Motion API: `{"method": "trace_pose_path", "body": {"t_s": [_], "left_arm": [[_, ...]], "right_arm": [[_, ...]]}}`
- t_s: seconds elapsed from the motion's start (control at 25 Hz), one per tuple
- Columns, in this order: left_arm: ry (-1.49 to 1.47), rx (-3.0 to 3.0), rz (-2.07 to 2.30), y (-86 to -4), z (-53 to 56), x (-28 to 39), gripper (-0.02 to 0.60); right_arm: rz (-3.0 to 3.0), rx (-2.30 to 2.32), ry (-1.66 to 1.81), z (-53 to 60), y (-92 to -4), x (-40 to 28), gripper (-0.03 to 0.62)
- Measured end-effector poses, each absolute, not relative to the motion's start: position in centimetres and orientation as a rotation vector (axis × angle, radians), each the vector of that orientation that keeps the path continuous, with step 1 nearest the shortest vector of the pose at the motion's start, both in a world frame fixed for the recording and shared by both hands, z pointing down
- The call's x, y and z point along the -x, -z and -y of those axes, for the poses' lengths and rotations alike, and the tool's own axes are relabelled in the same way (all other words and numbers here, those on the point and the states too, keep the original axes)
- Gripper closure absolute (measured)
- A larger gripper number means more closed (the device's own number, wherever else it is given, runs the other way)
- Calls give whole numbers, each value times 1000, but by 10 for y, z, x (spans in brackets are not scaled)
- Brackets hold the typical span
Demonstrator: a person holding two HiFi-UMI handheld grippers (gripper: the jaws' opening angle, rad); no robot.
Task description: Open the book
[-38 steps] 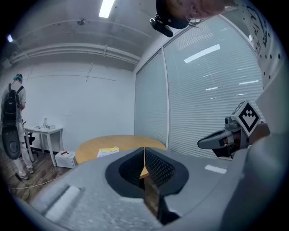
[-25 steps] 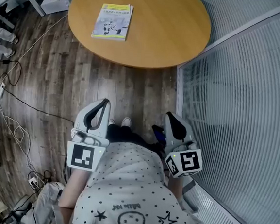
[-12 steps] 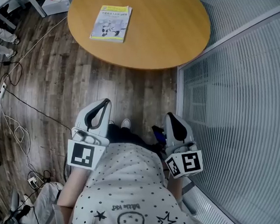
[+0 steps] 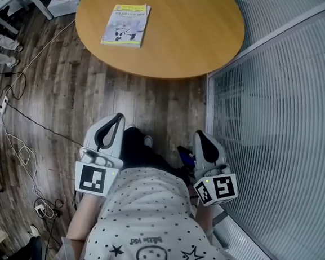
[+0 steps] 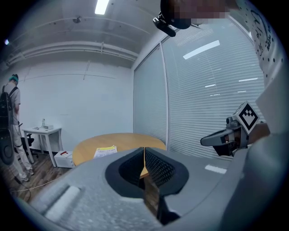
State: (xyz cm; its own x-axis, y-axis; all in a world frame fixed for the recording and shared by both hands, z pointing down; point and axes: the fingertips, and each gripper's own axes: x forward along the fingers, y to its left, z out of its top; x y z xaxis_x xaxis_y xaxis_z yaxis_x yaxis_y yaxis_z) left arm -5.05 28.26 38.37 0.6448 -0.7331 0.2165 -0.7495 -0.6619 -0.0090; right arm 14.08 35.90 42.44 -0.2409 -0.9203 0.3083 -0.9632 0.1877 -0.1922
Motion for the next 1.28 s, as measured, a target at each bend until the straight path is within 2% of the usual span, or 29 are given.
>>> {"method": "trace_pose_path", "body": {"t_s": [0.4,0.92,1.28], "left_arm": [[-302,-2749,1222,-392,-257,56,566],[-280,-2747,1181,-381,-146,89,566],[-243,-2762,1131,-378,-93,105,566]], "right_arm": [[2310,-1813,-553,-331,-429,-127,589],[2334,-1858,-503,-210,-399,-92,589],[2287,-1919,-519,-170,-398,-74,589]]}}
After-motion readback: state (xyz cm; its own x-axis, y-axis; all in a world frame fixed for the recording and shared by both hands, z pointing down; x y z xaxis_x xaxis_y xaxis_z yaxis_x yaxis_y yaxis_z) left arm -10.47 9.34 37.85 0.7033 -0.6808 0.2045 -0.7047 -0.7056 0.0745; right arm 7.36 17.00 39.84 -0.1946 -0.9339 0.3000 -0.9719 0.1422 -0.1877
